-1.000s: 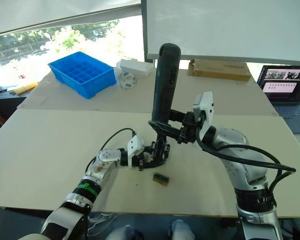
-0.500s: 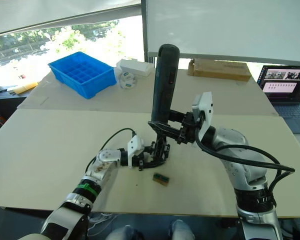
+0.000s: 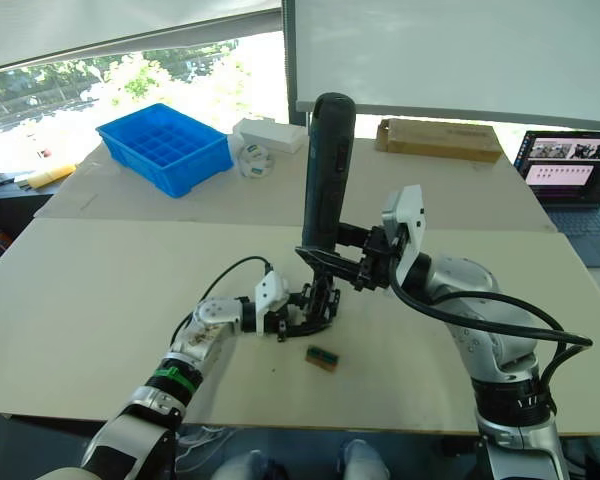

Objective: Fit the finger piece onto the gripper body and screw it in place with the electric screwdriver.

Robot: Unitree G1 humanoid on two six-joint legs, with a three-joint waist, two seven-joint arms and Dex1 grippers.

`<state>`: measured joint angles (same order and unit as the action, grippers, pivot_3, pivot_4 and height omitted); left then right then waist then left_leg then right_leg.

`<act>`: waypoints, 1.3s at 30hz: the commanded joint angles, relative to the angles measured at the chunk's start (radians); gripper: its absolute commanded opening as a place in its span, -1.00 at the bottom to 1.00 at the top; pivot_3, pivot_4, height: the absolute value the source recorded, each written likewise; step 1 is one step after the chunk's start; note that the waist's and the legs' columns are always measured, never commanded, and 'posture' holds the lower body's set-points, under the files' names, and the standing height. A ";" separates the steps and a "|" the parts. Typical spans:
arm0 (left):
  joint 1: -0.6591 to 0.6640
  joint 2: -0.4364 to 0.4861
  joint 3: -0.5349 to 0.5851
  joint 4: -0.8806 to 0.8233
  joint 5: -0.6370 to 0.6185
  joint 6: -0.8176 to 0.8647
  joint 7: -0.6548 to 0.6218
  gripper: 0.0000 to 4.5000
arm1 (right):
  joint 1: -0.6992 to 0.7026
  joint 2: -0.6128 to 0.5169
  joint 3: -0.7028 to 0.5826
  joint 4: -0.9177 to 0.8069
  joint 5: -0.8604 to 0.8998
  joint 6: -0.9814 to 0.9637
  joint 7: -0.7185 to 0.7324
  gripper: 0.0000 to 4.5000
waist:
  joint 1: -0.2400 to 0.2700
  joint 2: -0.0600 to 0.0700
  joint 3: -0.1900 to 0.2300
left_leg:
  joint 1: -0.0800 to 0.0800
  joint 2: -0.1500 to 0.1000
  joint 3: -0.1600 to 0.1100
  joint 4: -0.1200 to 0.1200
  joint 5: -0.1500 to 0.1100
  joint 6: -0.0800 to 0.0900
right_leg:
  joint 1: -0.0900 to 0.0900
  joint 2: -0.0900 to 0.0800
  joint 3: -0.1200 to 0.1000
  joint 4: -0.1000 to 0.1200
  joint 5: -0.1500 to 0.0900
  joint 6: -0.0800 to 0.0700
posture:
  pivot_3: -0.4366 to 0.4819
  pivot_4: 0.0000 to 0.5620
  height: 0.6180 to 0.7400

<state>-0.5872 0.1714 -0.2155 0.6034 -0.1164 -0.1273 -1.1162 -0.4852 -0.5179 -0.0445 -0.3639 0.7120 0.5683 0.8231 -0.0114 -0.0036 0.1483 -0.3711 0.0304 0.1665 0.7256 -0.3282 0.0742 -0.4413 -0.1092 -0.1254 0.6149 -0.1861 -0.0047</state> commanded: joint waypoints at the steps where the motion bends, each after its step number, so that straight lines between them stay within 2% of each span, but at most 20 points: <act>1: 0.034 -0.006 -0.022 0.028 0.010 0.027 -0.006 0.05 | 0.004 -0.005 -0.010 -0.040 0.016 -0.002 0.002 -0.15 | 0.000 0.000 0.000 | 0.000 0.000 0.000 0.000 0.000 0.000 | 0.000 0.000 0.000 0.000 0.000 0.000 | -0.05 -0.47 1.00; 24: 0.027 -0.008 -0.018 0.041 0.017 0.022 -0.006 0.05 | -0.023 0.002 0.100 0.010 -0.075 0.046 -0.054 -0.15 | -0.001 0.004 -0.003 | 0.002 0.000 0.000 0.000 0.000 0.000 | 0.002 -0.001 0.000 0.000 0.000 0.000 | -0.05 -0.47 1.00; 39: 0.035 -0.011 -0.010 0.045 0.014 0.018 0.007 0.05 | 0.035 0.005 0.119 -0.002 -0.089 0.069 -0.099 -0.15 | -0.001 0.004 -0.011 | 0.003 0.001 0.000 -0.001 0.000 0.000 | 0.002 -0.003 0.000 -0.001 0.000 0.000 | -0.05 -0.47 1.00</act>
<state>-0.5832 0.1695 -0.2151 0.6156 -0.1018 -0.1280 -1.1053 -0.4899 -0.5037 0.0320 -0.3875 0.6506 0.5906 0.7245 -0.0123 0.0004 0.1373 -0.3682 0.0312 0.1662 0.7244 -0.3284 0.0744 -0.4389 -0.1122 -0.1254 0.6140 -0.1862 -0.0049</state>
